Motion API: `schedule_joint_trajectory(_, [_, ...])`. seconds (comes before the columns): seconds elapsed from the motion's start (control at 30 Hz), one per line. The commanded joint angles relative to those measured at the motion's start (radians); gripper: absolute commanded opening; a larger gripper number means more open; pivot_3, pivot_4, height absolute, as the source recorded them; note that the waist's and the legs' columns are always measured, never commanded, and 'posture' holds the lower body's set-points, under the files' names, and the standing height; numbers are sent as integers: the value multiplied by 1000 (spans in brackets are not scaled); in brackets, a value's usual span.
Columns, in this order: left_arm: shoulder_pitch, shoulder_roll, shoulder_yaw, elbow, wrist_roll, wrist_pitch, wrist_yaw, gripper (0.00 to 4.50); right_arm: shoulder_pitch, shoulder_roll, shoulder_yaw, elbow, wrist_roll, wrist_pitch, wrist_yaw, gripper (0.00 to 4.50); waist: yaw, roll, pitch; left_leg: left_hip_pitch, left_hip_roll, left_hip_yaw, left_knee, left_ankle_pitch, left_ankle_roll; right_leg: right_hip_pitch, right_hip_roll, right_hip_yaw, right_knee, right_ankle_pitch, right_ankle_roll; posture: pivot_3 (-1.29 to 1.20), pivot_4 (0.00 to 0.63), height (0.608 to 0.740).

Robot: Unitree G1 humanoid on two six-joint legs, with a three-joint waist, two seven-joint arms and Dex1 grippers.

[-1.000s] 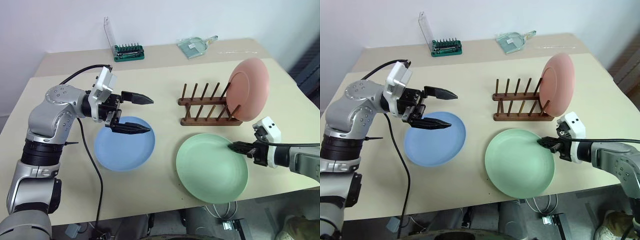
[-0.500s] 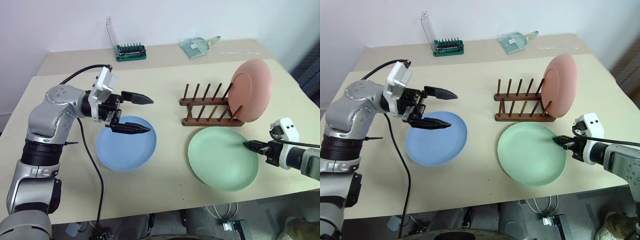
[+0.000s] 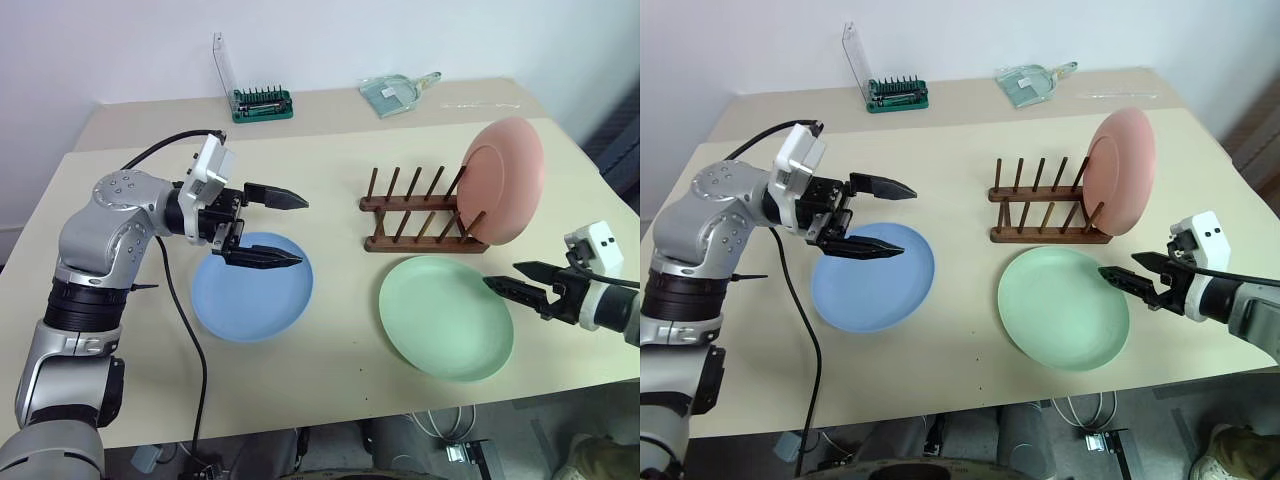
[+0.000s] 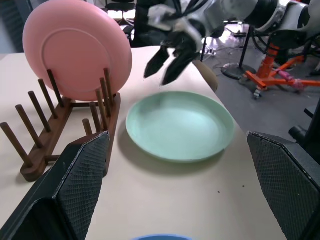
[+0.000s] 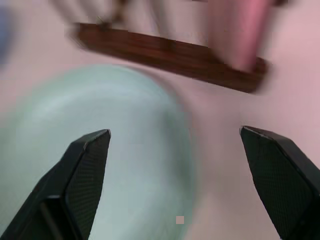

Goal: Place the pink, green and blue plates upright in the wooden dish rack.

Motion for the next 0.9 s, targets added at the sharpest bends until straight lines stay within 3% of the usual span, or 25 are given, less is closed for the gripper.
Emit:
schedule_joint_trajectory(0.03, [-3,6,12,-25,-7,-2,1,4500,18,-23,-107,-94,93,-37,116,4240,0,0,0,0,0,0,0,0,0,0,0,0,0,0,0,0,150,740])
schedule_joint_trajectory(0.13, [-10,4,11,-17,-7,-3,-4,4500,87,-49,-124,-222,77,-107,209,4240,0,0,0,0,0,0,0,0,0,0,0,0,0,0,0,0,150,740])
schedule_joint_trajectory(0.4, [-23,-8,-8,4,14,-31,-15,4500,290,-150,50,-342,-299,-501,380,4240,0,-1,0,2,0,1,0,0,0,1,0,0,1,0,0,0,150,740])
schedule_joint_trajectory(0.6, [-13,-2,-7,-10,10,-25,-22,4500,292,-162,176,-429,-354,-550,378,4240,1,-1,0,1,0,1,0,0,0,1,0,0,1,0,0,0,150,740])
schedule_joint_trajectory(0.9, [-4,3,0,-19,6,-18,-13,4500,407,-178,237,-340,-537,-691,422,4240,2,-1,1,1,0,0,1,0,0,1,0,0,0,0,0,0,150,740])
